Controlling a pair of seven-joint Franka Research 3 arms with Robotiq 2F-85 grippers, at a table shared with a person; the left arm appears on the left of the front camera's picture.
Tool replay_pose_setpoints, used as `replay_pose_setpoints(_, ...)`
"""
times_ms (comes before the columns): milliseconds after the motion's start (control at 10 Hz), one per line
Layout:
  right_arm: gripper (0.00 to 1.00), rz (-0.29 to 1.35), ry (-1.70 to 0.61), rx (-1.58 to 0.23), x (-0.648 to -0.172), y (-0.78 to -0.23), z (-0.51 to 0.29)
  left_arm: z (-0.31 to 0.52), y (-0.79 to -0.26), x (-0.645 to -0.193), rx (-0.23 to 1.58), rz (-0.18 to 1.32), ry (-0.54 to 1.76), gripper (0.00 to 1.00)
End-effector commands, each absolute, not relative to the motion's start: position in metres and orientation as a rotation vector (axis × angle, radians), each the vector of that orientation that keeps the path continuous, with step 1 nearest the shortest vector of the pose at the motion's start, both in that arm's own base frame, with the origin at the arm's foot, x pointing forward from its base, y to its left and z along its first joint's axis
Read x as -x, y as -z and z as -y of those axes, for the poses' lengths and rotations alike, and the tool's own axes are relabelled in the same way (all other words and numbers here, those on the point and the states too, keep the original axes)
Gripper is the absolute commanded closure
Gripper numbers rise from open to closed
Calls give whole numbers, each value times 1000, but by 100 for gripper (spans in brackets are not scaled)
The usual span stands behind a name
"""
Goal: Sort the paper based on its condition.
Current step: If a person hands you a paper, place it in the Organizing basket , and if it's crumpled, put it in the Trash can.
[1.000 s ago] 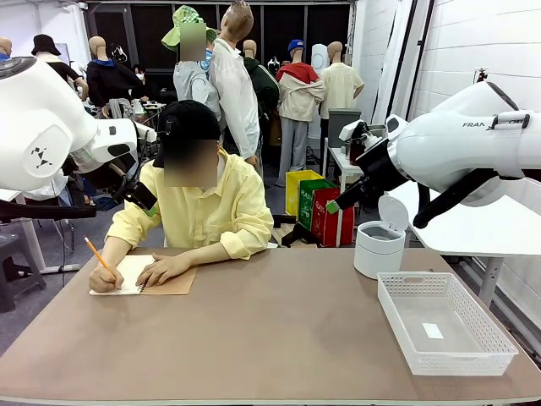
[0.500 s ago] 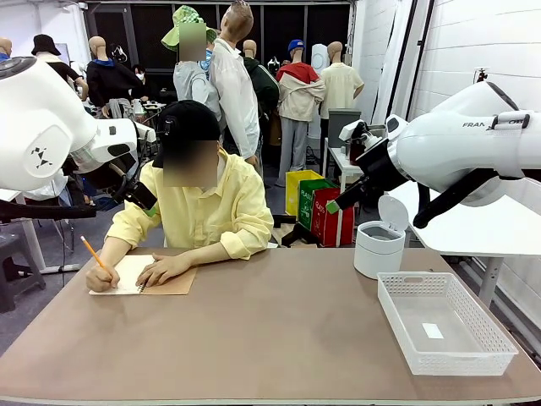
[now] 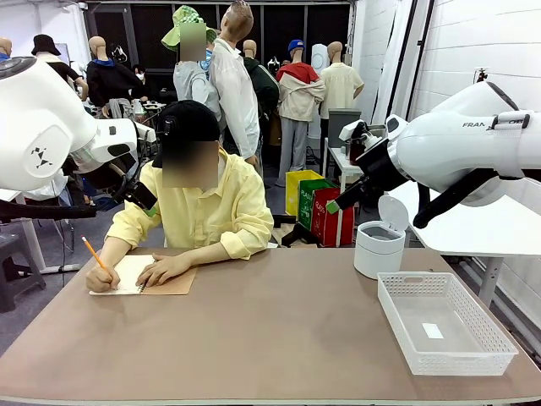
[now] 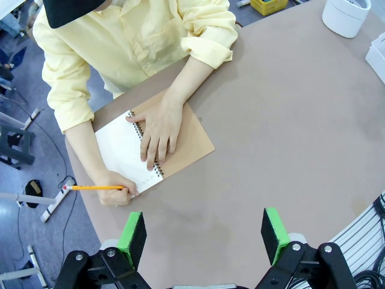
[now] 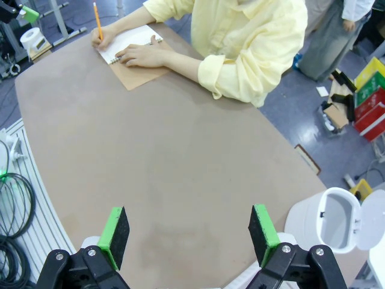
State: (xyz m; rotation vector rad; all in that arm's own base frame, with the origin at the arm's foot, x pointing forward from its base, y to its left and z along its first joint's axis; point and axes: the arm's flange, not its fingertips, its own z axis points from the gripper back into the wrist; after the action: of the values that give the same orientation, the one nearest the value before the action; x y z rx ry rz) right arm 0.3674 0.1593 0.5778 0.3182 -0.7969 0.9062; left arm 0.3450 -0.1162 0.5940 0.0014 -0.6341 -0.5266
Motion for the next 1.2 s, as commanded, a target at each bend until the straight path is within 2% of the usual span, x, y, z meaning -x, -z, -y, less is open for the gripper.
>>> replay_pose_setpoints(0,0,792,-909,-320,-367,-577,-160,116,-594,-344,1,627,528,0)
replay_pose_setpoints(1100,0,792,-909,-320,-367,-577,-160,116,-594,-344,1,627,528,0)
